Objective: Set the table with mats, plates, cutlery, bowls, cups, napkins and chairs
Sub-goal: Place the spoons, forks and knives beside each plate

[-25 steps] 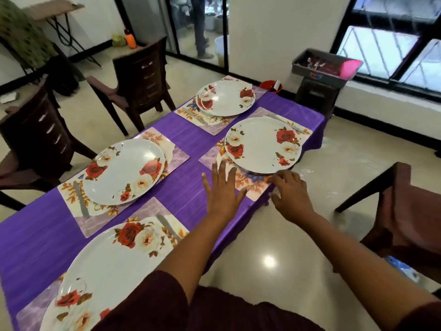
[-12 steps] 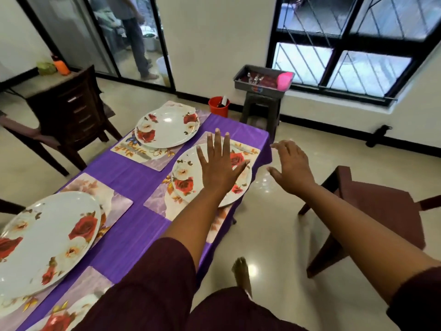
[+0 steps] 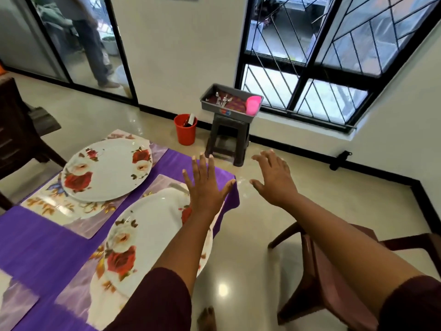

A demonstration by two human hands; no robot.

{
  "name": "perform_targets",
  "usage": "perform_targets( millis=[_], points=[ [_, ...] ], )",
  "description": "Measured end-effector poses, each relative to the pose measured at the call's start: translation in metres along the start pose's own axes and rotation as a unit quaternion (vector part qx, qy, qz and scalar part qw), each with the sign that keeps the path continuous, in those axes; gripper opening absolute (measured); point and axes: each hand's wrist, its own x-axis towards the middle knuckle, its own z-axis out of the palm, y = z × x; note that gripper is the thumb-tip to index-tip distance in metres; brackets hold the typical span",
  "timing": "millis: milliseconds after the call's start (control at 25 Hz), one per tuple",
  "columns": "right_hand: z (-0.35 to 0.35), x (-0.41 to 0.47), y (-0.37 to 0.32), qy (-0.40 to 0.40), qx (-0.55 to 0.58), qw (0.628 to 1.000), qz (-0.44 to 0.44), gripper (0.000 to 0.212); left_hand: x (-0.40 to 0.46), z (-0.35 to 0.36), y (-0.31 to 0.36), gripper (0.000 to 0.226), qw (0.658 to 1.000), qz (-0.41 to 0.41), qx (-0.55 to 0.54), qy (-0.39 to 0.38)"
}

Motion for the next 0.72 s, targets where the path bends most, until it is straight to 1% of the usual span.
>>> perform_targets(
  millis=[120,200,280,320,440,520,720],
  points=[
    [0.002,0.026,0.019,0.011,0.01,1.0,0.014,0.063,0.033,0.009,0.007,0.094,1.0,-0.003,0.024,-0.011],
    [0.008,0.037,0.034,0.003,0.023,0.999,0.027,0.064,0.047,0.017,0.014,0.093,0.999,-0.002,0.034,-0.017],
    [0.017,0.046,0.048,0.0,0.032,0.999,0.033,0.064,0.053,0.027,0.021,0.092,0.999,-0.009,0.026,-0.02],
    [0.022,0.052,0.059,-0.002,0.036,0.999,0.035,0.064,0.057,0.034,0.028,0.09,0.999,-0.018,0.021,-0.033],
    [0.036,0.078,0.1,-0.019,0.036,0.999,0.032,0.062,0.073,0.058,0.056,0.089,0.996,-0.045,0.015,-0.074],
    [0.042,0.1,0.131,-0.03,0.044,0.998,0.039,0.061,0.095,0.071,0.073,0.087,0.996,-0.043,0.017,-0.076],
    [0.05,0.168,0.217,-0.063,0.104,0.99,0.066,0.057,0.175,0.101,0.123,0.087,0.995,-0.038,0.048,-0.082]
  ],
)
